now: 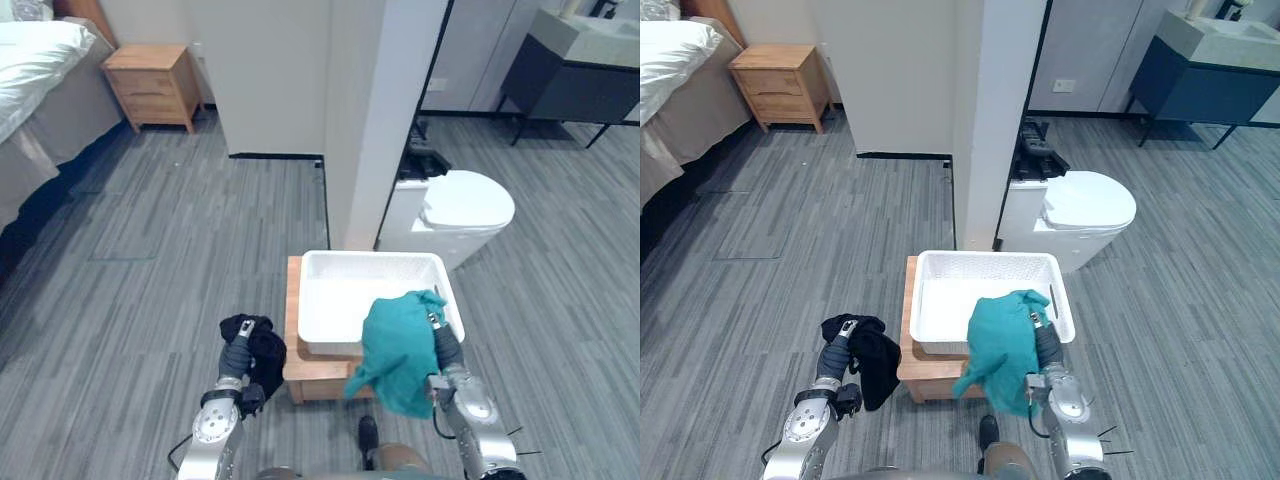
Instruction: Tidy the bed and pick cloth on bed and put in laundry
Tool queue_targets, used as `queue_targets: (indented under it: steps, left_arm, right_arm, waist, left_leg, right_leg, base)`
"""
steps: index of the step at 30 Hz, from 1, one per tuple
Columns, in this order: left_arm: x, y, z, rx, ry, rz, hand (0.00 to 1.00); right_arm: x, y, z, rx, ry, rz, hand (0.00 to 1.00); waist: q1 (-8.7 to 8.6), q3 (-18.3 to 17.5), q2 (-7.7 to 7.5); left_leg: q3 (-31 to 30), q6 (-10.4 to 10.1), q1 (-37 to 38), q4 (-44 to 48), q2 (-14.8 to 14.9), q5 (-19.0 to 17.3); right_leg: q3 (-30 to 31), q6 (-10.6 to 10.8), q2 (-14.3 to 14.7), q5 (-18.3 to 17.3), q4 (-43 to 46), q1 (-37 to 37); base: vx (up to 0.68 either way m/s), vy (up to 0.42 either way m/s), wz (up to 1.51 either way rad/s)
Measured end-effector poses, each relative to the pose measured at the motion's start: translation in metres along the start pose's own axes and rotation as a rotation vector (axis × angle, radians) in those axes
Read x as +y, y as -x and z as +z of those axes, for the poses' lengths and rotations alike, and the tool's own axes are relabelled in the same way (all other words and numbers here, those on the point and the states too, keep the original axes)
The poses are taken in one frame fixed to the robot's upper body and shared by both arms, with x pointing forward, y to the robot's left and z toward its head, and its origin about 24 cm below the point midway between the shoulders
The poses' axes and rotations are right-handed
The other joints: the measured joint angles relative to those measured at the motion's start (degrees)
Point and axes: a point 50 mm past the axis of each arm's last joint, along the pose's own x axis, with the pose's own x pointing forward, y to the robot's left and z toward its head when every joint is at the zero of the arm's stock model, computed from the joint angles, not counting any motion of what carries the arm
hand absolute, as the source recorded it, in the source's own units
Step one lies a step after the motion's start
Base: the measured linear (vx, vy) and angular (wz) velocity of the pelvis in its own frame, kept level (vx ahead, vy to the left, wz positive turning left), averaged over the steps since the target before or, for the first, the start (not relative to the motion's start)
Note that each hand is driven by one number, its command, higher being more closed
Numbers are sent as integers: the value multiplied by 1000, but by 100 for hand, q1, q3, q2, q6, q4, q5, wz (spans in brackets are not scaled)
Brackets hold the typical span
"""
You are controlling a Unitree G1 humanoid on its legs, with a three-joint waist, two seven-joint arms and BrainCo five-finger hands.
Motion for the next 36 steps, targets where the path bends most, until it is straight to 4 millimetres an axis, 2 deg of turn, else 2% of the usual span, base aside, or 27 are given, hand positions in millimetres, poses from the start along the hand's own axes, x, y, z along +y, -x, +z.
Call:
queue_targets:
  steps: [2, 4, 6, 9, 13, 15, 17, 19, 20, 22, 23, 26, 27, 31, 36]
  left_arm:
    - [3, -4, 19, -79, 7, 4, 100]
    - [5, -10, 34, -133, 9, 6, 100]
    - [7, -16, 47, -179, 7, 6, 100]
    - [4, -21, 54, -191, 5, -8, 100]
    - [2, -21, 54, -185, 6, -32, 100]
    - [0, -20, 59, -206, 7, -41, 100]
    - [-2, -22, 68, -239, 10, -50, 100]
    - [-6, -28, 81, -292, 28, -61, 100]
    - [-8, -32, 90, -326, 35, -68, 100]
    - [-10, -37, 104, -376, 47, -72, 100]
    - [-13, -39, 113, -411, 50, -80, 100]
    - [-25, -39, 136, -502, 54, -126, 100]
    - [-28, -39, 138, -511, 56, -141, 100]
    - [-37, -38, 142, -522, 52, -204, 100]
    - [-41, -23, 160, -624, 64, -315, 100]
  right_arm:
    - [-12, -4, 32, -127, 82, -13, 100]
    - [-18, -8, 55, -214, 149, -1, 100]
    - [-15, -15, 87, -328, 213, 52, 100]
    - [-2, -31, 124, -434, 283, 140, 100]
    - [15, -41, 131, -409, 330, 218, 100]
    - [31, -56, 129, -354, 351, 265, 100]
    - [36, -70, 134, -328, 377, 260, 100]
    - [38, -88, 150, -328, 394, 222, 100]
    - [40, -96, 164, -351, 405, 201, 100]
    - [43, -105, 190, -402, 415, 176, 100]
    - [42, -109, 203, -425, 427, 151, 100]
    - [30, -118, 229, -460, 445, 58, 100]
    - [26, -120, 233, -461, 447, 33, 0]
    - [5, -129, 241, -420, 459, -69, 0]
    - [-20, -132, 234, -390, 517, -153, 0]
  waist:
    - [-19, -2, 5]
    - [-4, -2, 6]
    - [-4, -30, 26]
    - [18, -46, 28]
    - [152, -76, 34]
    - [191, -71, 49]
    - [250, -16, 125]
    - [321, 175, 288]
    - [357, 373, 420]
    - [445, 695, 597]
    - [452, 907, 665]
    - [456, 1448, 740]
    - [454, 1529, 765]
    - [460, 1733, 918]
    - [461, 1737, 927]
  left_leg:
    - [81, 61, -23, -22, 0, -36]
    - [175, 86, -23, 18, 4, -72]
    - [247, 81, -35, 107, 8, -128]
    - [320, 70, -54, 177, 12, -176]
    - [291, 65, -191, 270, 33, -191]
    - [229, 61, -451, 411, 34, -201]
    - [143, 34, -770, 606, 30, -218]
    - [60, 46, -1145, 833, 10, -229]
    - [28, 49, -1312, 934, -1, -229]
    - [26, 48, -1602, 1060, -15, -227]
    - [15, 43, -1770, 1134, -8, -221]
    - [-58, 20, -2108, 1287, 1, -163]
    - [-90, 20, -2157, 1320, -6, -148]
    - [-150, 87, -2277, 1190, -101, -18]
    - [-121, 119, -2059, 807, -230, 161]
  right_leg:
    - [66, -1, 21, 127, -231, 68]
    - [139, 11, 30, 198, -347, 130]
    - [160, -1, 33, 268, -433, 176]
    - [189, -20, 32, 291, -443, 177]
    - [137, -31, 28, 300, -459, 123]
    - [69, -41, 6, 350, -458, -40]
    - [-37, -63, -32, 417, -458, -223]
    - [-142, -68, -83, 488, -457, -442]
    - [-181, -132, -103, 537, -457, -546]
    - [-205, -123, -153, 591, -457, -749]
    - [-255, -152, -172, 624, -458, -860]
    - [-392, -153, -209, 708, -457, -1067]
    - [-445, -153, -219, 736, -456, -1126]
    - [-512, -157, -289, 809, -456, -1282]
    - [-496, -140, -378, 835, -457, -1286]
  base:
    - [-29, 2, -22]
    - [-53, 17, -17]
    - [-65, 14, -16]
    - [-73, -1, -9]
    - [-46, -15, 7]
    - [-56, -9, 14]
    - [-86, 8, 25]
    - [-123, 24, 29]
    - [-111, 19, 20]
    - [-129, 17, 18]
    - [-140, 13, 21]
    - [-128, 24, 25]
    - [-87, 61, 21]
    - [-36, 102, 9]
    - [8, 115, -1]
